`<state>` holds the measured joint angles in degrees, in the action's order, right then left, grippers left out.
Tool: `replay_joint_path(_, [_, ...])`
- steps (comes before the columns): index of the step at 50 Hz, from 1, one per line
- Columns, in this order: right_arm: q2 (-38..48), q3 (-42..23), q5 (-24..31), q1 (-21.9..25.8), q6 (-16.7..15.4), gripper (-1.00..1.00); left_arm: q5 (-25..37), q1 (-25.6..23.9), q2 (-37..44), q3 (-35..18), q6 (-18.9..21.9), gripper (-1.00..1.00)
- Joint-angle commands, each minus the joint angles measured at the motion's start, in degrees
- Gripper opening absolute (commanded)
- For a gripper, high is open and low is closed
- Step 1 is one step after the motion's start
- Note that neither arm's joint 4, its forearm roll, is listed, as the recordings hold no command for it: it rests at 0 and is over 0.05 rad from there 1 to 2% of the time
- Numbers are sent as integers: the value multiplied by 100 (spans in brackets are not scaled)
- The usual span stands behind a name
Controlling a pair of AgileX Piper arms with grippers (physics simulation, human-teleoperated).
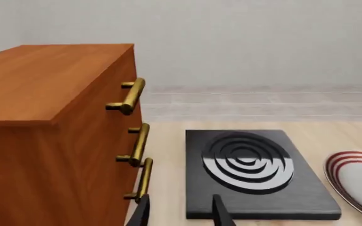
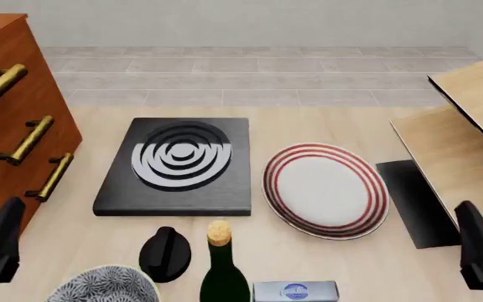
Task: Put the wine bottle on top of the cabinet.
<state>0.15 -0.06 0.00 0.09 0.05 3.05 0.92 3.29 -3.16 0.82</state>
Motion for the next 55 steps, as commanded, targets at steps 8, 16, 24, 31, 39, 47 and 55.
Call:
replay_joint_path(8, [146,-13,-40,21,84,100,-150,-173,-263,65,-252,100])
replay_joint_path(16, [32,-30,54,24,47,100,310,-735,-252,-447,-125,100])
replay_joint_path(24, [15,-34,60,25,31,100,718,-1182,-297,-783,-204,100])
replay_joint_path(31, [42,-30,54,24,58,100,1021,-1780,-235,-1134,-131,100])
replay_joint_path(39, [60,-23,38,23,66,100,995,-2617,-43,-1102,-122,100])
replay_joint_path(47, [32,-29,58,24,54,100,864,-2978,171,-1043,51,100])
replay_joint_path(55, [25,-34,57,25,38,100,853,-3232,258,-1195,-189,100])
